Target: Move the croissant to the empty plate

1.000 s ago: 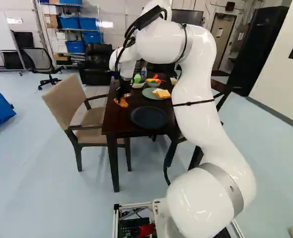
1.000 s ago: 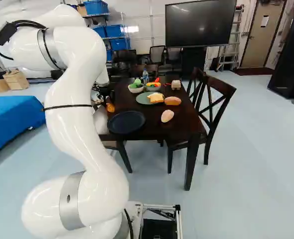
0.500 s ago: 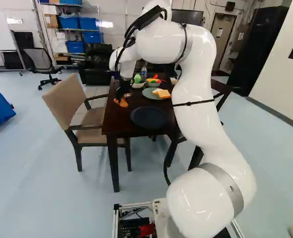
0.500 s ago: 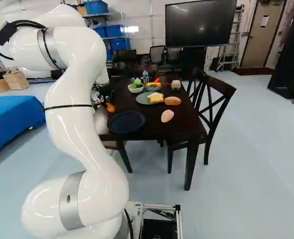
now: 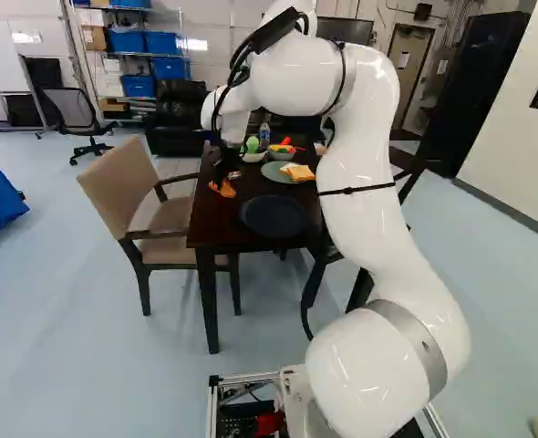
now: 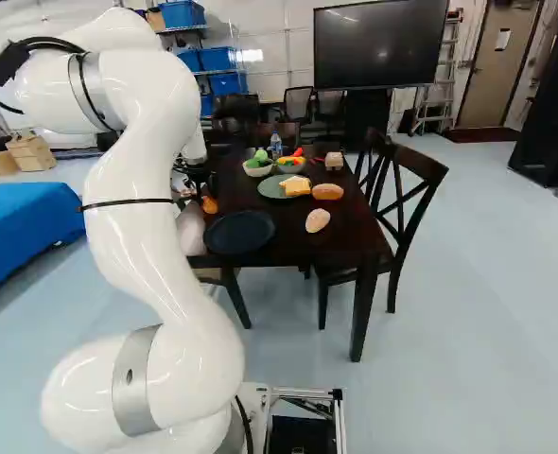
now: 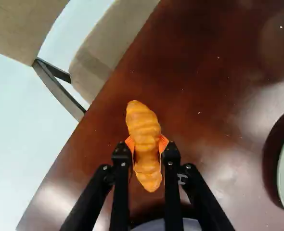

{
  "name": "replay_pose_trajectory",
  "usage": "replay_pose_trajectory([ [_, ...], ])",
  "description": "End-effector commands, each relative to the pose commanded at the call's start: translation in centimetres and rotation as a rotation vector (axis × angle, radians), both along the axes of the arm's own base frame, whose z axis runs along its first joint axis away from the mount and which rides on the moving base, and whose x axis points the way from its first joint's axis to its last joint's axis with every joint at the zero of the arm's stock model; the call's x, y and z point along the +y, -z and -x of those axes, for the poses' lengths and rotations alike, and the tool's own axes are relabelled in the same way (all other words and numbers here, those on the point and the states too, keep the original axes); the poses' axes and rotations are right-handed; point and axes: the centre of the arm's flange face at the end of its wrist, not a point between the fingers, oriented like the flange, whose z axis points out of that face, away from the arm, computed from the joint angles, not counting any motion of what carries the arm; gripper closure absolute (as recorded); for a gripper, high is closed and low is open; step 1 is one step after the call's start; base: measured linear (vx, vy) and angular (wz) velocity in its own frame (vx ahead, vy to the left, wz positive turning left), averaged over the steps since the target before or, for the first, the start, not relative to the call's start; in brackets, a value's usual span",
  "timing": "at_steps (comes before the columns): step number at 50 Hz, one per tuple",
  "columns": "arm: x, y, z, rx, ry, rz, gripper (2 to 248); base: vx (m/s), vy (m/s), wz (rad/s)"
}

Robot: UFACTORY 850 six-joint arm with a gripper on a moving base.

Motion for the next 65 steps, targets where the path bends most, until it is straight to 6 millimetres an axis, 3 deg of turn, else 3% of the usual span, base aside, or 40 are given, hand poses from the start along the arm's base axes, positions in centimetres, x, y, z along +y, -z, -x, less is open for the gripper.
replay_pose_trajectory([
  [43, -0.7, -6.0, 2.2, -0.023, -0.005, -0.013, 178, 0.000, 0.000, 0.000],
  [65, -3.5, -9.1, 6.2, 0.014, 0.011, -0.006, 178, 0.000, 0.000, 0.000],
])
